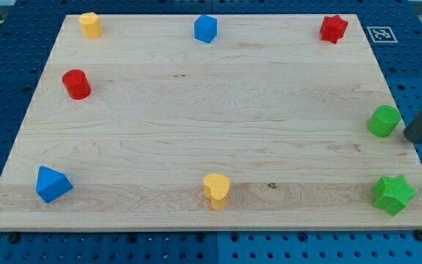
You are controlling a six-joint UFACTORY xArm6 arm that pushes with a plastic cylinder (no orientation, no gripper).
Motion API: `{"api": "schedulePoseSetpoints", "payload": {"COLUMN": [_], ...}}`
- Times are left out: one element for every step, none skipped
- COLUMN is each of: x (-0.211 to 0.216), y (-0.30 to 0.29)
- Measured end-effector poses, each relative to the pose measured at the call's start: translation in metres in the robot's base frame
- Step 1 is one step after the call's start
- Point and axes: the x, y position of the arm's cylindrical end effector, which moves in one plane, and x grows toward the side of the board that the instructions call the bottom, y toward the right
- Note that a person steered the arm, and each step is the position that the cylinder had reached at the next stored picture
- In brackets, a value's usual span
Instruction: Slide the green circle towards the center right
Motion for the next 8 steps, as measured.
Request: {"api": "schedulePoseSetpoints", "payload": {"x": [0.000,-0.010,-0.017,-0.018,-0.029,-0.035,-0.035,-0.017], "y": [-0.031,-0.049,-0.051,-0.051,-0.053,-0.053,-0.053,-0.069]}}
